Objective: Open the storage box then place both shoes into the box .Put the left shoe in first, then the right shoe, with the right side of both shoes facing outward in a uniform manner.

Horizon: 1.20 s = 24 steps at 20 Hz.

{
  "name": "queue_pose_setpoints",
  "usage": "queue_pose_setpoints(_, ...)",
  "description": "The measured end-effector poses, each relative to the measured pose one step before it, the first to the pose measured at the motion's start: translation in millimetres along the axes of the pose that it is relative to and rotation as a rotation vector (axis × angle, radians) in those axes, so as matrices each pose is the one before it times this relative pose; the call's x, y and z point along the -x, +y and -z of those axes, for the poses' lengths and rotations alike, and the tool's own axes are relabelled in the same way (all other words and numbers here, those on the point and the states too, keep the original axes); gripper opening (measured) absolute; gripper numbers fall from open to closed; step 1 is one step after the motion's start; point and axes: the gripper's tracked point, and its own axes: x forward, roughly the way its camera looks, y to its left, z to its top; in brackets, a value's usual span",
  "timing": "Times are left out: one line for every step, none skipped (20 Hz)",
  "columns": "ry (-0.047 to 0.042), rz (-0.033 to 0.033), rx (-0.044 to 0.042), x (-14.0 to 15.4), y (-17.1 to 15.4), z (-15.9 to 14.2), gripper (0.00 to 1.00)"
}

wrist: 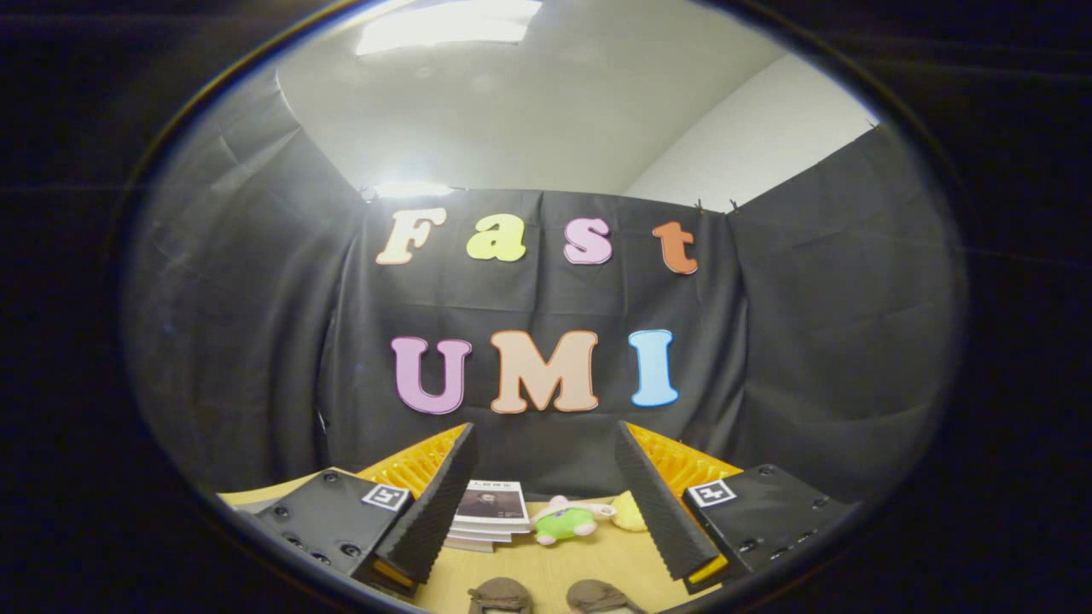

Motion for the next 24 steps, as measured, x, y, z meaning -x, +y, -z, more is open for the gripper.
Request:
queue_pose_setpoints(0.00023,0.00080,-0.00545,0.78,1.77,-0.58,1.00)
queue_pose_setpoints(-0.00339,-0.00018,-0.00597,0.49,2.91,-1.06,1.00)
queue_pose_setpoints(-0.00297,0.00278,-0.00341,-0.66,1.17,-1.08,1.00)
queue_pose_setpoints(-0.00212,-0.00418,-0.00251,-0.22,2.23,-0.78,1.00)
queue_pose_setpoints(0.00035,-0.00912,0.00259,-0.45,4.53,0.37,1.00)
queue_pose_setpoints(-0.00508,-0.00475,0.00305,-0.20,2.25,-1.80,1.00)
queue_pose_setpoints(-0.00356,-0.00068,-0.00027,0.11,0.97,-1.94,1.00)
queue_pose_setpoints(-0.00284,-0.00774,-0.00728,0.84,2.61,-0.95,1.00)
queue_pose_setpoints(-0.00502,-0.00846,-0.00531,-1.11,3.78,-0.31,1.00)
queue_pose_setpoints(-0.00269,-0.00359,-0.00327,-2.38,1.23,-0.77,1.00)
queue_pose_setpoints(-0.00108,-0.00635,-0.00588,-0.89,1.19,1.21,1.00)
queue_pose_setpoints(0.00181,-0.01142,-0.00637,-1.90,3.50,2.21,1.00)
queue_pose_setpoints(0.00101,-0.01063,-0.00209,-2.26,3.04,3.06,1.00)
queue_pose_setpoints(-0.00104,-0.00906,0.00375,-1.58,1.76,2.39,1.00)
queue_pose_setpoints(0.00442,-0.00134,0.00350,-2.55,-0.68,3.80,1.00)
queue_pose_setpoints(0.00749,-0.01050,-0.00149,-1.37,3.14,3.74,1.00)
queue_pose_setpoints(0.00599,-0.01296,-0.00193,-2.26,5.64,3.48,1.00)
queue_pose_setpoints(0.00312,-0.01085,0.00158,-1.87,1.76,2.37,1.00)
queue_pose_setpoints(0.00899,-0.01181,0.00491,-2.56,1.25,4.04,1.00)
queue_pose_setpoints(0.01140,-0.01334,0.00465,-1.35,1.55,5.43,1.00)
queue_pose_setpoints(0.00850,-0.01124,0.00488,-2.09,0.91,5.16,1.00)
queue_pose_setpoints(0.00768,-0.00415,0.00612,-1.98,-0.84,4.51,1.00)
queue_pose_setpoints(0.00936,-0.00438,0.00526,0.83,-1.00,6.46,1.00)
queue_pose_setpoints(0.00542,-0.00995,0.00435,0.33,2.09,4.94,1.00)
